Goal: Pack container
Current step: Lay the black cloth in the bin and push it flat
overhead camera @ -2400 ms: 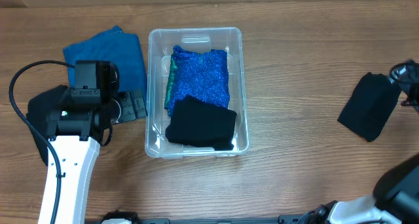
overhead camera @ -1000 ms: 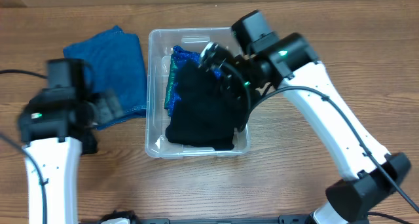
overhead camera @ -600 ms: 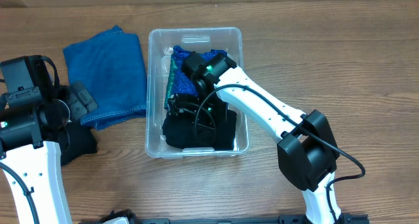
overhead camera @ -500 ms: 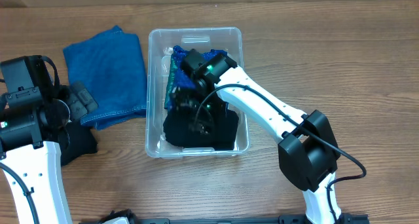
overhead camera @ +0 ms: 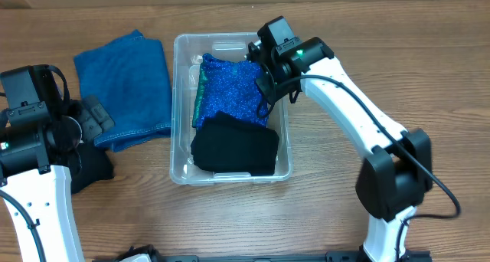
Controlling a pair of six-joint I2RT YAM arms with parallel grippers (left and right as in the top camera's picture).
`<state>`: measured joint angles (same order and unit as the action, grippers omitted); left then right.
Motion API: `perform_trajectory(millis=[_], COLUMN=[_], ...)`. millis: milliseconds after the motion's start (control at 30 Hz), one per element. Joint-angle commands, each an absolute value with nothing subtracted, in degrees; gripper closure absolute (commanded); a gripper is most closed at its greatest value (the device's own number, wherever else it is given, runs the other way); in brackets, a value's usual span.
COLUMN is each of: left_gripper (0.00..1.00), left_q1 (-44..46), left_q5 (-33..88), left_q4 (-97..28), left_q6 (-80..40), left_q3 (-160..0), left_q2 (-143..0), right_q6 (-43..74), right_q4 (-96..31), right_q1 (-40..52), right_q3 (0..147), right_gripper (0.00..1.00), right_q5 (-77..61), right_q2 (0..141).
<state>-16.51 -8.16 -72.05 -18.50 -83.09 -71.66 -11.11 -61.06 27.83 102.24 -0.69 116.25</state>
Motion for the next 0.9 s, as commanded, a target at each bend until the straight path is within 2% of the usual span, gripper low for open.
perform_trajectory(millis=[0, 100, 167, 333, 433, 600, 733, 867], left_gripper=[0.00, 0.00, 0.00, 0.00, 0.00, 0.00, 0.00, 0.00], left_q1=[-16.8, -16.8, -16.8, -16.8, -16.8, -16.8, -16.8, -16.8], left_q5=[-7.4, -7.4, -7.4, -7.5, -7.5, -7.5, -7.5, -7.5], left_q4=[-72.2, -72.2, -72.2, -72.2, -72.2, -72.0, -72.0, -71.9], left_q6=[-18.8, -18.8, -18.8, -18.8, -18.9, -18.8, -18.8, -18.8], left_q3=[-84.4, -84.4, -84.4, -84.4, -84.4, -84.4, -84.4, -84.4], left_q2=[-71.7, -71.7, -71.7, -71.7, -71.7, -71.9, -71.9, -71.9], right_q6=[-5.1, 3.2, 4.7, 4.2, -3.3, -3.1, -5.5, -1.2], right_q4=[-60.1, -58.6, -58.5, -59.4, -60.6, -56.7, -69.3, -82.0], right_q1=[26.2, 23.4, 21.8, 18.8, 18.7, 18.6, 22.1, 25.4], right_q3=[102.0, 102.0, 102.0, 102.0, 102.1, 102.1, 102.1, 102.1], right_gripper=[0.96, 0.96, 0.96, 0.96, 0.96, 0.96, 0.96, 0.95], right_q5=[0.3, 7.3, 8.2, 10.0, 10.1, 9.5, -2.2, -2.7], right_q2=[118.8, 119.0, 119.0, 119.0, 118.9, 119.0, 115.9, 111.4])
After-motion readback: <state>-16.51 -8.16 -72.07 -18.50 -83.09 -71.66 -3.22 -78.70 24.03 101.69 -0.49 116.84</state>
